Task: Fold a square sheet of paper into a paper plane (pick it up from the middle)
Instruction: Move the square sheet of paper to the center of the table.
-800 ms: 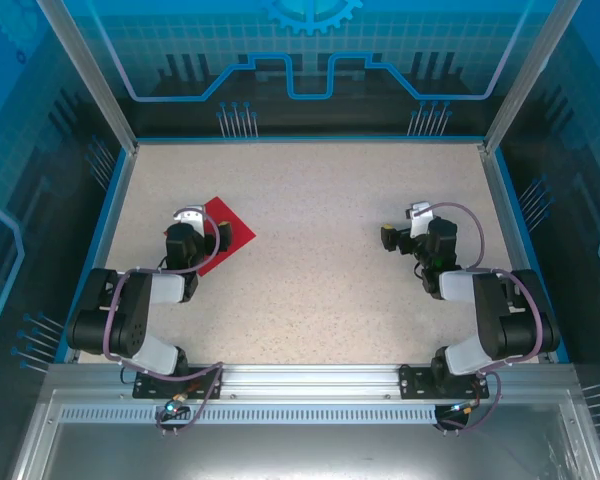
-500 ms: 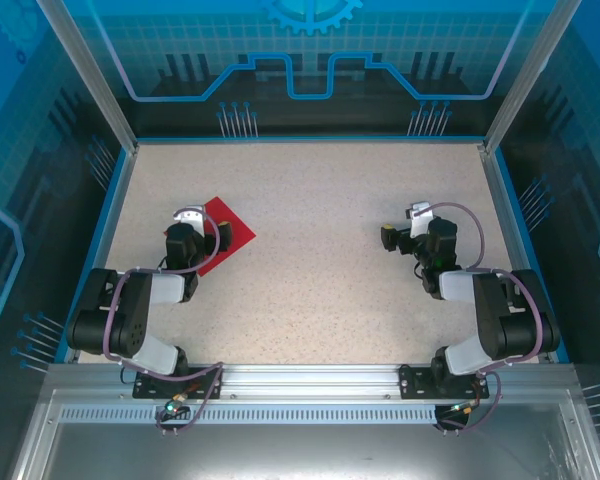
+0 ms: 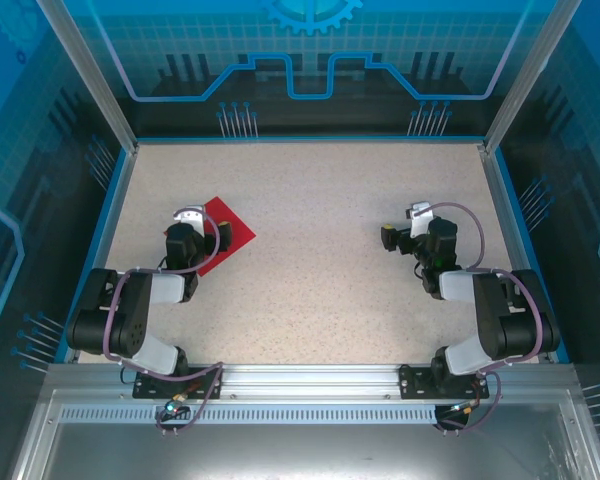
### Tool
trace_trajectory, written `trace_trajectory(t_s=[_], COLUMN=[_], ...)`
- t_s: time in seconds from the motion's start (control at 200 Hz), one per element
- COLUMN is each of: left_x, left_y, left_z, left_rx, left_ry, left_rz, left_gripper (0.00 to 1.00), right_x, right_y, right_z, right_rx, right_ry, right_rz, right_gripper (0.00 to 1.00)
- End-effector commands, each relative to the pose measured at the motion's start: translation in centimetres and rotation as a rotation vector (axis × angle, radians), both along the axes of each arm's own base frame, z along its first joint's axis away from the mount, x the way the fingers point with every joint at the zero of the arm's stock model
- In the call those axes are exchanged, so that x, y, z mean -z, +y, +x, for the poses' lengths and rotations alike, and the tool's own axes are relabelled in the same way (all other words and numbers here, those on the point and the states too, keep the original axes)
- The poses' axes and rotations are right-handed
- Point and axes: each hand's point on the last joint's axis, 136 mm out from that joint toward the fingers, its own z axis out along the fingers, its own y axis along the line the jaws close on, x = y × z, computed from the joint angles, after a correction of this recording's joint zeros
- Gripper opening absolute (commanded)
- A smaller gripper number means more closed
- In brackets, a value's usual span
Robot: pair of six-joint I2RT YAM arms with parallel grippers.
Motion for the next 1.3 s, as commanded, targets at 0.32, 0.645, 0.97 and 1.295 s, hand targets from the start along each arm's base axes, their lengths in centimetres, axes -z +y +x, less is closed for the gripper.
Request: trace_trajectory(t_s=[0.32, 0.645, 0.97, 1.295], left_x=[-4.7, -8.2, -8.9, -9.9], left_y=[2.0, 0.1, 1.6, 0.4], left_z=[-0.6, -2.8, -3.2, -4.0], left_rx=[-0.148, -0.171, -0.257, -0.229], left_ry=[0.086, 0.191, 0.14, 0.162], left_rz=[-0.064, -0.316, -0.302, -0.39], left_gripper=[0.99, 0.99, 0.99, 0.99], right_x=[-5.4, -7.5, -8.1, -5.7], right_y=[-1.4, 2.8, 4.2, 21.3], right_z=[-0.6, -2.2, -0.6, 1.8], right_rx=[0.12, 0.1, 0.081, -0.258], right_ry=[-0.011, 0.201, 0.152, 0.393], right_rz=[-0.046, 0.064, 0.072, 0.118], right_gripper=[0.99, 0.99, 0.99, 0.99])
